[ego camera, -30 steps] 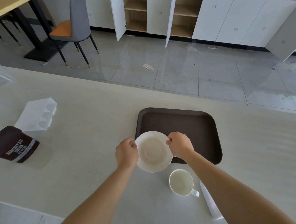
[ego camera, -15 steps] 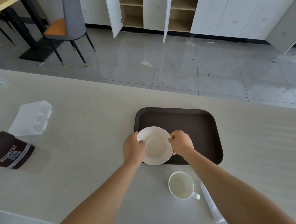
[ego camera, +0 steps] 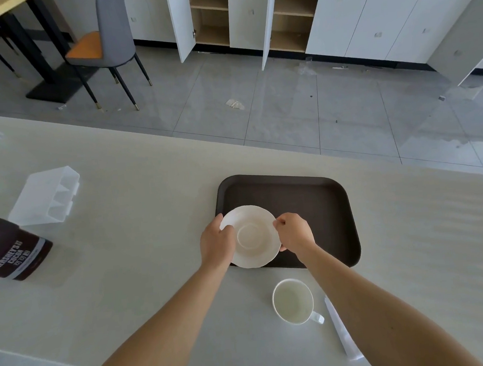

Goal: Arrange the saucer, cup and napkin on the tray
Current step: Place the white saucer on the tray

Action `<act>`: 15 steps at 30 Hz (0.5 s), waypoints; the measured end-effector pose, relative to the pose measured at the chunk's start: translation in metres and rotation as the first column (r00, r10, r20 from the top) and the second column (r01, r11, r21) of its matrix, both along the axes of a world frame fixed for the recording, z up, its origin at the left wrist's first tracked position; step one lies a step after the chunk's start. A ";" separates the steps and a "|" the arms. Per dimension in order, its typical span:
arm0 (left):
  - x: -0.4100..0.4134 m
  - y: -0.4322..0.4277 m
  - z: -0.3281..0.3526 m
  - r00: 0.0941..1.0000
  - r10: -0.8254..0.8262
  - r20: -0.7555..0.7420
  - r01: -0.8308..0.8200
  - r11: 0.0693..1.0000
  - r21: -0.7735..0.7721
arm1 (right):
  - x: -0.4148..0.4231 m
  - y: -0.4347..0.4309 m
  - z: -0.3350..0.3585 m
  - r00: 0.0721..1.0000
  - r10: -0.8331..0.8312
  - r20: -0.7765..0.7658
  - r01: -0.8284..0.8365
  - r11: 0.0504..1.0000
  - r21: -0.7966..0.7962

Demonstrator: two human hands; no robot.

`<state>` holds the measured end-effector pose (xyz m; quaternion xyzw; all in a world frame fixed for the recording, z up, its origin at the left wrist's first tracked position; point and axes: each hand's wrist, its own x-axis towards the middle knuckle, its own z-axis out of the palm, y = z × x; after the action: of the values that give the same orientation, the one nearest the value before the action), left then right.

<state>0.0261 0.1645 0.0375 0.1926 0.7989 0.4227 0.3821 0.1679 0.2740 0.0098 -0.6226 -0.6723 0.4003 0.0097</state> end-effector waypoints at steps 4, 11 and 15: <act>0.002 -0.002 -0.003 0.999 -0.030 -0.021 0.030 0.999 0.020 | 0.001 0.000 0.000 0.996 -0.067 -0.054 0.063 0.996 -0.059; -0.009 -0.025 -0.016 0.949 -0.136 -0.286 0.158 0.986 0.053 | 0.014 -0.004 0.002 0.996 -0.053 -0.071 0.053 0.999 -0.001; -0.032 -0.062 -0.042 0.823 -0.260 -0.506 0.200 0.965 -0.169 | 0.029 -0.009 0.004 0.997 -0.021 -0.080 0.025 0.998 0.051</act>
<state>-0.0056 0.1025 -0.0046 0.3744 0.8652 0.2608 0.2081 0.1971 0.2653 0.0134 -0.6137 -0.6743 0.4068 0.0571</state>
